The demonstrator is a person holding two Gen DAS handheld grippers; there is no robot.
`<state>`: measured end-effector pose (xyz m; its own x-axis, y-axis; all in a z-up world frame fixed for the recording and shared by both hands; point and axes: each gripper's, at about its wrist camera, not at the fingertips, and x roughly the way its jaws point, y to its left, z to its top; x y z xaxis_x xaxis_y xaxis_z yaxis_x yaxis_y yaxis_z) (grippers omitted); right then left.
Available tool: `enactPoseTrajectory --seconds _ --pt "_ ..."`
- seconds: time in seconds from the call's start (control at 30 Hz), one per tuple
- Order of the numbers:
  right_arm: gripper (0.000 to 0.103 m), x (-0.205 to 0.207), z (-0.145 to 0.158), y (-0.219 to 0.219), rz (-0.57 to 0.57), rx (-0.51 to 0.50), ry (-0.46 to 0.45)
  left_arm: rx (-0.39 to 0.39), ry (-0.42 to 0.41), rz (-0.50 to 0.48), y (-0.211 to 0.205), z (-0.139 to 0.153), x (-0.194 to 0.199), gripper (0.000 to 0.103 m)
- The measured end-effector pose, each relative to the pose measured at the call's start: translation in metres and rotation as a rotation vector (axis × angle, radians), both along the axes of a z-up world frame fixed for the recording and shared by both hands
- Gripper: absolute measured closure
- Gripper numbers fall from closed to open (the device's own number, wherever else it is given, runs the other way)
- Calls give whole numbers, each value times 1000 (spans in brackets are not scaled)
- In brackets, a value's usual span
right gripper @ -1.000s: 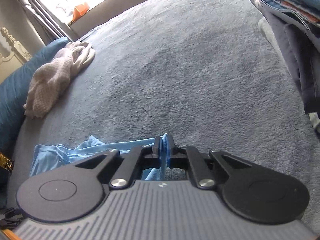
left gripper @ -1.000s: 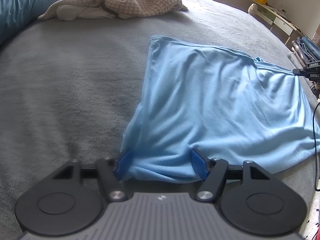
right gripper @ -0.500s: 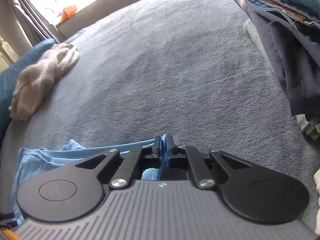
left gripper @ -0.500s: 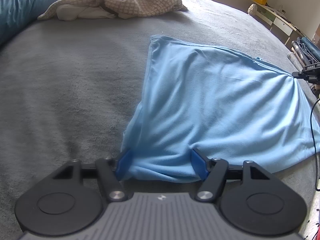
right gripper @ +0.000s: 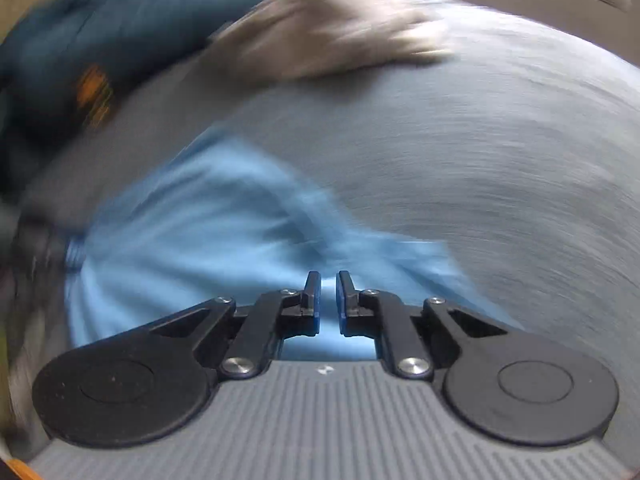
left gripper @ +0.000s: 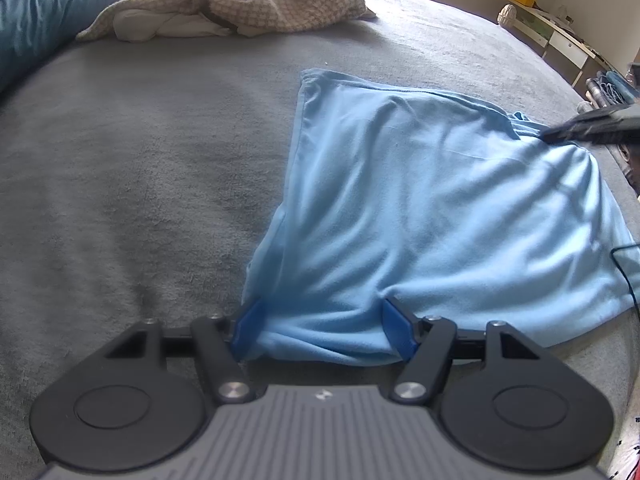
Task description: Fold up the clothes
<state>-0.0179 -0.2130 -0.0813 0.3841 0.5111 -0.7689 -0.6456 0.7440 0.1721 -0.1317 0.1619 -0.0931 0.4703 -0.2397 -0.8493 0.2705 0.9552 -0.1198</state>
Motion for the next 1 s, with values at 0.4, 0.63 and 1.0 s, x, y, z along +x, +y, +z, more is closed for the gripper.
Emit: enactPoseTrajectory --seconds 0.4,0.63,1.0 --pt "94 26 1 -4 -69 18 6 -32 1 -5 7 0 3 36" --pt "94 36 0 -4 -224 -76 -38 -33 -15 12 8 4 1 36" --pt "85 -58 16 -19 20 -8 164 32 -24 50 6 9 15 36"
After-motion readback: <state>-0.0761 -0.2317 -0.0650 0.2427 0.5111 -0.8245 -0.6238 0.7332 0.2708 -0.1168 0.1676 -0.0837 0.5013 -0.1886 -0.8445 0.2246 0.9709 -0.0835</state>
